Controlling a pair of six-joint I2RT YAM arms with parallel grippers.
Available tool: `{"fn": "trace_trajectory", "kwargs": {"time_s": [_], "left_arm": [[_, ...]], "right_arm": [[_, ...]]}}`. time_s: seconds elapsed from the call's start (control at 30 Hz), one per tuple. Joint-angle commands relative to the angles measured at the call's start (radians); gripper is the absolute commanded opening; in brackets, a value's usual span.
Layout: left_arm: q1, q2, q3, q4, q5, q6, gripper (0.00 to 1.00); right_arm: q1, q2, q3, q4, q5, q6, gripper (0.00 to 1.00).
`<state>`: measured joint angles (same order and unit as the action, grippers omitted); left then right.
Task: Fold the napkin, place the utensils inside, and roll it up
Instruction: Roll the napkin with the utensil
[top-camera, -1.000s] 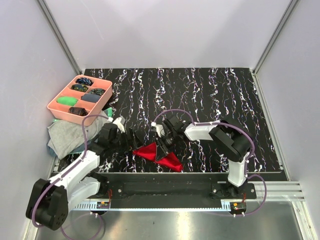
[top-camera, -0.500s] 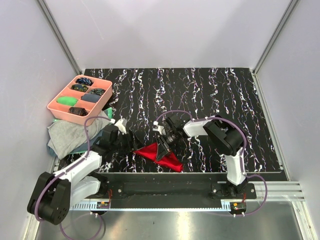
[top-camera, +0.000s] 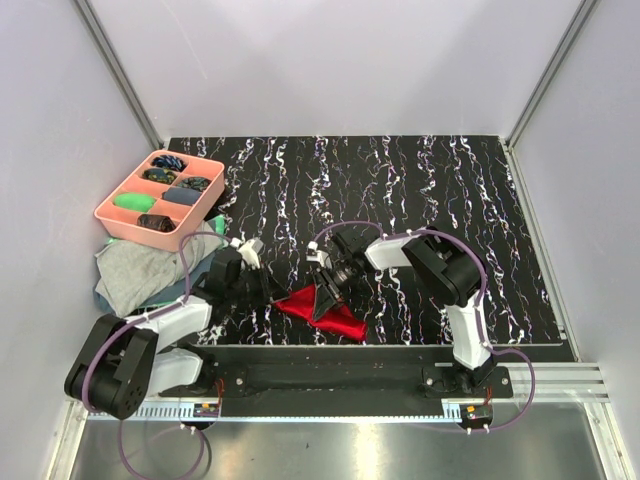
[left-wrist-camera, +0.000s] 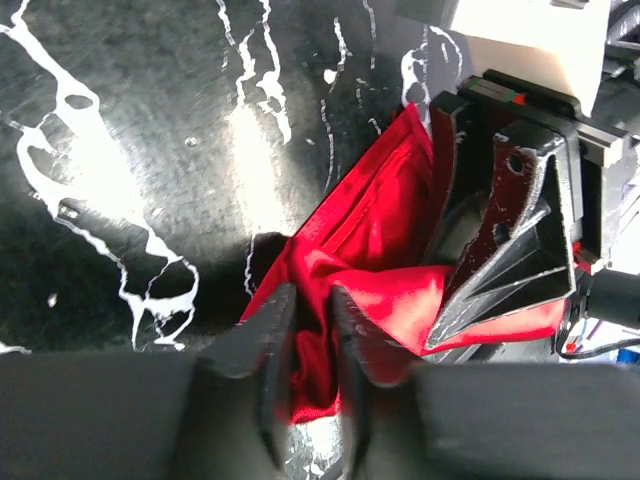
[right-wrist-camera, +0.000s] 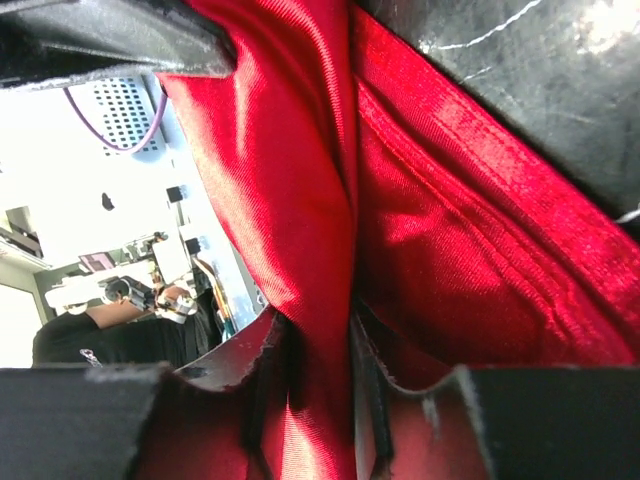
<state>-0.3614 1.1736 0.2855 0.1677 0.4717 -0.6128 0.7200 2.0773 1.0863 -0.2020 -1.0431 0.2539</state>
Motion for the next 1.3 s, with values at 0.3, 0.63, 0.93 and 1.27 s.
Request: {"fn": "trace_trajectory", "kwargs": {"time_s": [0.3,0.63,0.93,1.27], "left_arm": [[-0.001,0.089,0.159,-0.180,-0.031,0.027,0.00],[-0.001,0.201,0.261,-0.289,-0.013,0.054,0.00],[-0.001,0.258,0.294,-0.301,0.011,0.062,0.00],[-0.001,0.267,0.307,-0.303,0.024,0.070,0.00]], "right_arm": [[-0.001,-0.267,0.103,-0.254,0.346,-0.081,0.63],[0.281,-0.486,-0.012,-0.108,0.992,-0.249,0.73],[0.392,-0.395,-0.045,-0.043,1.039,-0.326,0.77],[0.391,-0.289,-0.048,-0.033,1.108,-0.341,0.66]]}}
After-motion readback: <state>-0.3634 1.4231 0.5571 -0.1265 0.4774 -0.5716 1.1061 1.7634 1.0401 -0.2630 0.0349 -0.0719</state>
